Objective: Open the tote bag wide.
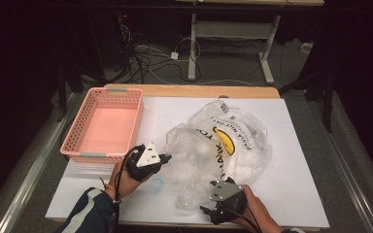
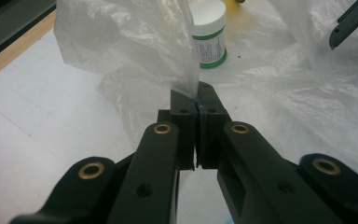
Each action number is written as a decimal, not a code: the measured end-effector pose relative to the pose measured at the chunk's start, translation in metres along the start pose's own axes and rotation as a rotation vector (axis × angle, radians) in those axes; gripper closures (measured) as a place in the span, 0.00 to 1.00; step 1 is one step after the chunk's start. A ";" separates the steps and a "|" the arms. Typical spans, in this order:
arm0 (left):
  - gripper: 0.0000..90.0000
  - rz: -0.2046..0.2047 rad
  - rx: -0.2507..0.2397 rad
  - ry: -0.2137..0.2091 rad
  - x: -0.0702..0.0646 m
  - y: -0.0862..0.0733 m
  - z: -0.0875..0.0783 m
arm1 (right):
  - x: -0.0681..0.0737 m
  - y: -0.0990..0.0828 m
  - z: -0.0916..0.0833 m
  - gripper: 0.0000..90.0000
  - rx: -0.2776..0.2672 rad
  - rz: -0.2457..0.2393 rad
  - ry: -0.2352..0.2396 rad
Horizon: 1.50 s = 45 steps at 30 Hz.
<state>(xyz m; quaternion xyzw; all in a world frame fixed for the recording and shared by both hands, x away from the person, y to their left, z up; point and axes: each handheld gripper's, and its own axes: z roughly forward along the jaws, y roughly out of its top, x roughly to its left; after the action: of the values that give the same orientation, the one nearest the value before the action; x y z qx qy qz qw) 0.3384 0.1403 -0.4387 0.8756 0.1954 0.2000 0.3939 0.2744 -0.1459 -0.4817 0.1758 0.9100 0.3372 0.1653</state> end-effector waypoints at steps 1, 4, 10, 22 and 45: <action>0.96 0.001 0.002 0.001 0.000 0.000 0.001 | -0.003 -0.001 0.001 0.27 -0.001 0.026 0.019; 0.95 -0.004 0.004 -0.005 0.000 0.000 0.001 | -0.011 -0.002 0.002 0.47 0.006 0.098 0.112; 0.96 -0.017 -0.020 -0.002 0.005 0.002 -0.006 | -0.016 0.000 0.000 0.95 0.015 0.098 0.046; 0.96 -0.047 -0.127 0.089 0.023 0.016 -0.035 | -0.044 0.021 -0.065 1.00 -0.264 0.160 -0.142; 0.96 -0.044 -0.250 0.285 0.053 0.051 -0.091 | -0.105 0.066 -0.137 1.00 -0.486 0.184 -0.352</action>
<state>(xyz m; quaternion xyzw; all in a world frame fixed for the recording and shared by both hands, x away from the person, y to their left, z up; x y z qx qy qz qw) 0.3465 0.1907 -0.3339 0.7781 0.2418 0.3361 0.4724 0.3236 -0.2205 -0.3200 0.2684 0.7404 0.5227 0.3264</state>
